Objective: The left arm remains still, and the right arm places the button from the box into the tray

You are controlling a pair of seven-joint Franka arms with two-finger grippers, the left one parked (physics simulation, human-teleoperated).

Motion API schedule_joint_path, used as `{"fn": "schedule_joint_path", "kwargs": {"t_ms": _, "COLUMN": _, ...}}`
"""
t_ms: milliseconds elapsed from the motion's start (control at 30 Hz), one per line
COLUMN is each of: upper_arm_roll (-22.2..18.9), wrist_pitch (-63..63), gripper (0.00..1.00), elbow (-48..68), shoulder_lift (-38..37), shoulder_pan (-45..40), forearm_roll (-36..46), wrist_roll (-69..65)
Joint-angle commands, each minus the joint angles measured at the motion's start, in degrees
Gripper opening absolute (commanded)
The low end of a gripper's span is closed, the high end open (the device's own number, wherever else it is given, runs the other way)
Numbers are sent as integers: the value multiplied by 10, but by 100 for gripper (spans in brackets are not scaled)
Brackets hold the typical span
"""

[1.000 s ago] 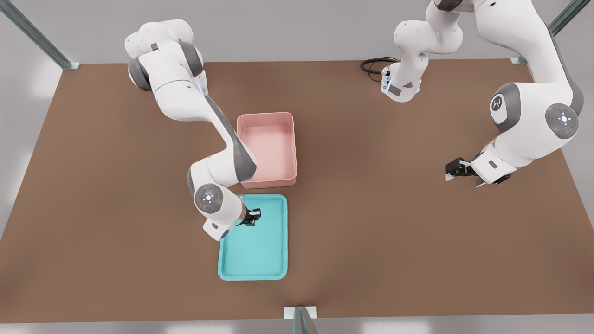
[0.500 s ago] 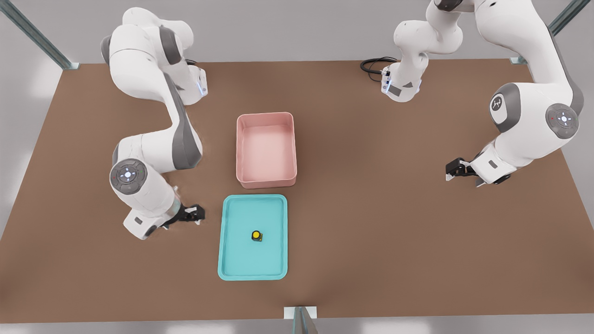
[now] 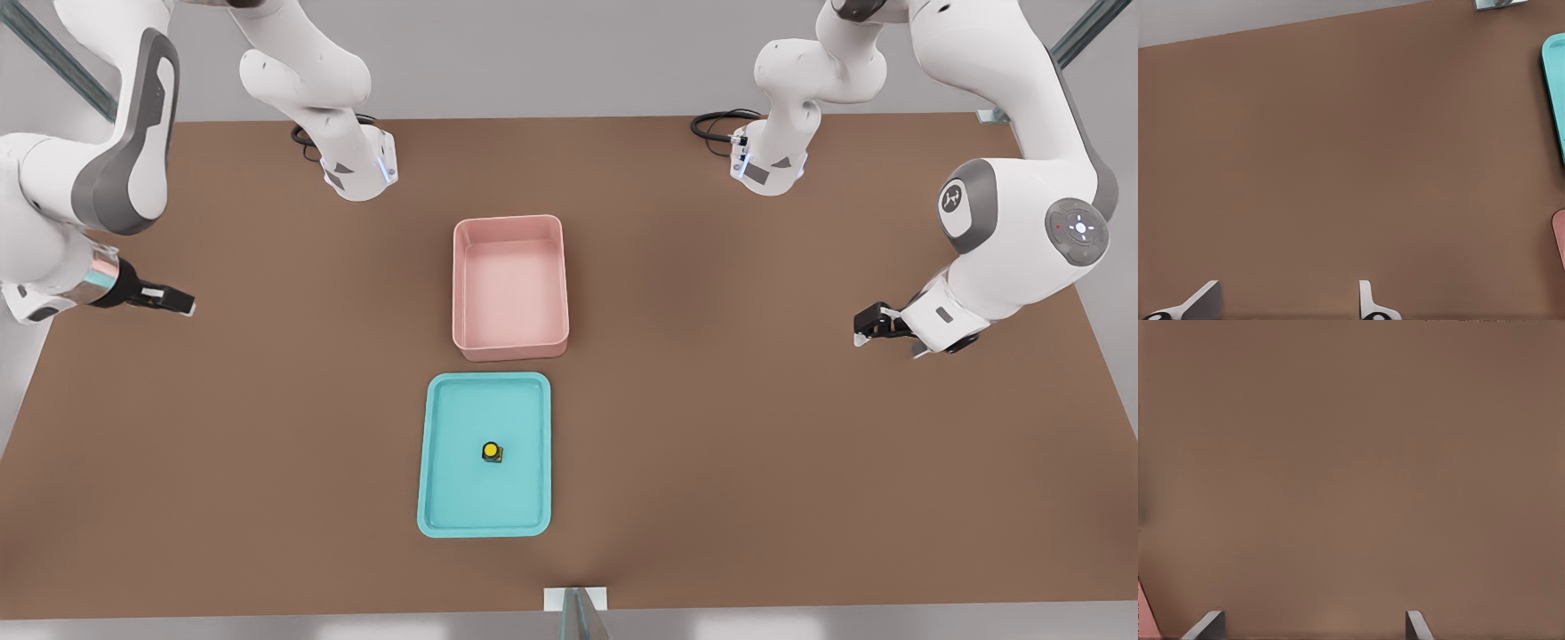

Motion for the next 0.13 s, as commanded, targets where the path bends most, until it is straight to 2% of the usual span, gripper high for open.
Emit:
{"fn": "schedule_joint_path", "kwargs": {"t_ms": 0, "upper_arm_roll": 1, "wrist_pitch": -2, "gripper": 100, "elbow": 1, "shoulder_lift": 2, "shoulder_pan": 131, "forearm_roll": 1, "wrist_roll": -40}}
{"fn": "schedule_joint_path", "kwargs": {"t_ms": 100, "upper_arm_roll": 0, "wrist_pitch": -11, "gripper": 100, "elbow": 2, "shoulder_lift": 7, "shoulder_pan": 131, "forearm_roll": 0, "wrist_roll": -41}}
